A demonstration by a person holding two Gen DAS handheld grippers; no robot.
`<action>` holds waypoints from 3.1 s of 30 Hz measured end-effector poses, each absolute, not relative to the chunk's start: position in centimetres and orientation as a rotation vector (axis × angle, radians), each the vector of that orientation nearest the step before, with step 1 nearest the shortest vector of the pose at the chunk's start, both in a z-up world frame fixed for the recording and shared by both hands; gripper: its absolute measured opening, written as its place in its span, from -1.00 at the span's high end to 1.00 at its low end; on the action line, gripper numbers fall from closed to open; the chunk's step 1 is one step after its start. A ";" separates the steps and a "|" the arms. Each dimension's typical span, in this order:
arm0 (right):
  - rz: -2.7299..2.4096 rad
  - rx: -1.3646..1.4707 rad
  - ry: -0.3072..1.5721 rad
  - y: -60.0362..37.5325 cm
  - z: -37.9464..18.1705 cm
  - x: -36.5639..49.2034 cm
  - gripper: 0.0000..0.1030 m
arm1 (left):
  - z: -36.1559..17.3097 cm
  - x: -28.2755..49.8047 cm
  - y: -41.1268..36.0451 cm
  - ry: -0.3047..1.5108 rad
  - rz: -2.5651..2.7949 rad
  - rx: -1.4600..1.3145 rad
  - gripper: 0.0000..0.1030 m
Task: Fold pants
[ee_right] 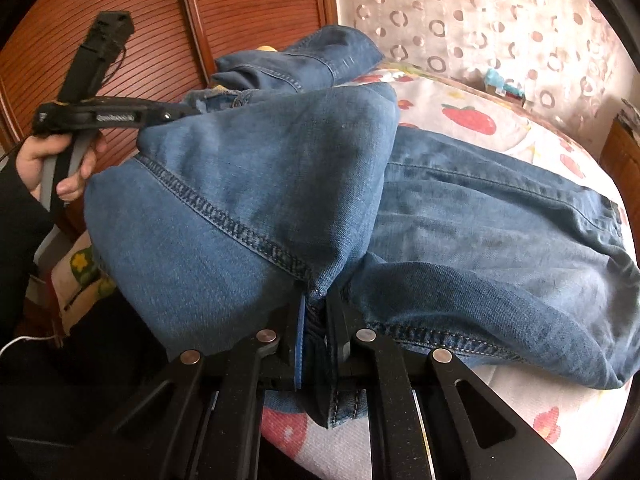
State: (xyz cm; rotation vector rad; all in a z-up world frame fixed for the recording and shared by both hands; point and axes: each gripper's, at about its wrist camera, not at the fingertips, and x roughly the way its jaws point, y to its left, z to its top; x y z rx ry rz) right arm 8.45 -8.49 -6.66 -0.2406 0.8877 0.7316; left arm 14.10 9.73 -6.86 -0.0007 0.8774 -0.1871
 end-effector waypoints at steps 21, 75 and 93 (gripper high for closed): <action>0.738 -0.190 0.874 -9.3 -6.6 8.4 0.89 | 2.2 11.1 14.1 0.523 0.009 -0.035 0.95; 0.183 0.070 0.771 -30.5 -3.4 10.5 -0.07 | -4.0 10.5 -0.4 0.714 -0.355 -0.023 0.48; 0.060 0.160 0.855 -35.2 -6.1 14.6 -0.08 | -6.2 11.8 -2.1 0.767 -0.344 -0.003 0.48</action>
